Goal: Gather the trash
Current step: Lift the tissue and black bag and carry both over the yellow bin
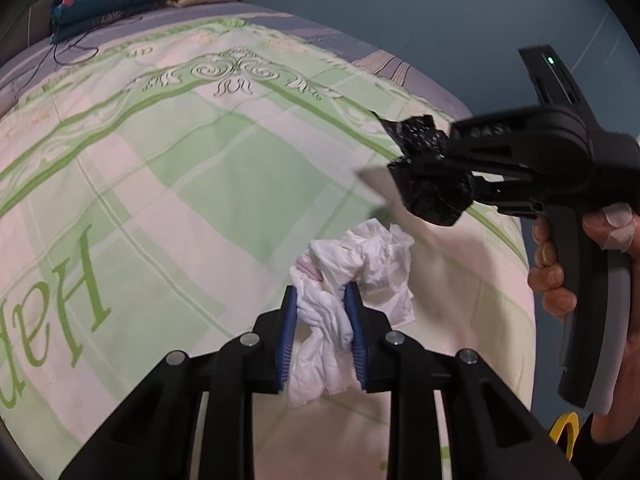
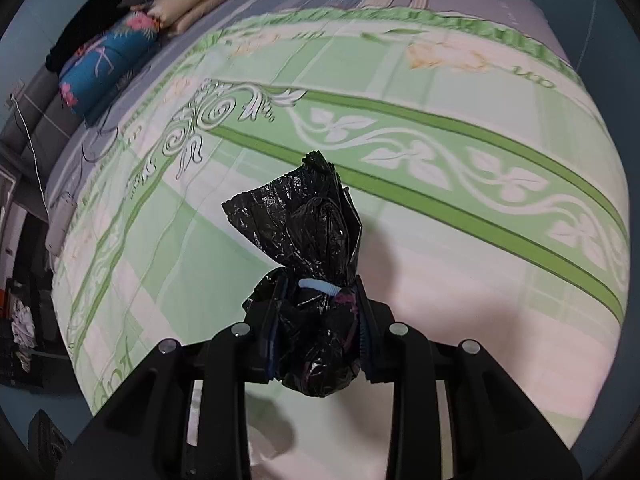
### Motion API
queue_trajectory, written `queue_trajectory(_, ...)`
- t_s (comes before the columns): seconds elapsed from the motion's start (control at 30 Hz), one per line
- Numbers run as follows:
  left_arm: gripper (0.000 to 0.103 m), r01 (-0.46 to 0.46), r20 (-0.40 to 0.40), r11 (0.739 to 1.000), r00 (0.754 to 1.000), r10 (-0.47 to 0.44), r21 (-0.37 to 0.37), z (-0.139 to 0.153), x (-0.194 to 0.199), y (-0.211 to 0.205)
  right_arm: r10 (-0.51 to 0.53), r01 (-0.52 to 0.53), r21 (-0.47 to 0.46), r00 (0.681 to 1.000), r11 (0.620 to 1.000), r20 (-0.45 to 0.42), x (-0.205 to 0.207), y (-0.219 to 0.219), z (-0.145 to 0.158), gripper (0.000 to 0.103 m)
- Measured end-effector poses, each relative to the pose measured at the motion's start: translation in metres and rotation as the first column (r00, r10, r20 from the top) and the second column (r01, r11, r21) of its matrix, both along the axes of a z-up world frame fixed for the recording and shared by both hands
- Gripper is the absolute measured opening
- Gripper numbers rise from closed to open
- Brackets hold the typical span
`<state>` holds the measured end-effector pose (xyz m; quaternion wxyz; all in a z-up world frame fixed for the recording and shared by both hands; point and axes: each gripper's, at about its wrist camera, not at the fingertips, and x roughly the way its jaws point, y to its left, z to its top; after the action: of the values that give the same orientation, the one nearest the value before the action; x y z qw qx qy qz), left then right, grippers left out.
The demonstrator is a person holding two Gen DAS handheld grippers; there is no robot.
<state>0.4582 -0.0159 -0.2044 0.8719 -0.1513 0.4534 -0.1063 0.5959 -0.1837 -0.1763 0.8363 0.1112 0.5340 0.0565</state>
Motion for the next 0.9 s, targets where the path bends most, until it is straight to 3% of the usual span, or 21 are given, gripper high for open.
queue_trajectory(0.37,0.023,0.055,0.144,0.998,0.988,-0.059,0.032,0.061,-0.080,-0.006,-0.077,0.067,0.078,0.988,0.995,0.136,-0.125,-0.085,0.060,0.028)
queue_trajectory(0.67,0.023,0.127,0.331,0.990,0.933,-0.142,0.066,0.132,-0.178,-0.024,-0.122,0.091,0.142,0.966,0.986,0.228,-0.250,-0.123,0.096,0.028)
queue_trajectory(0.9,0.023,0.190,0.417,0.977,0.884,-0.213,0.097,0.173,-0.242,-0.041,-0.153,0.112,0.149,0.940,0.982,0.306,-0.331,-0.134,0.115,0.029)
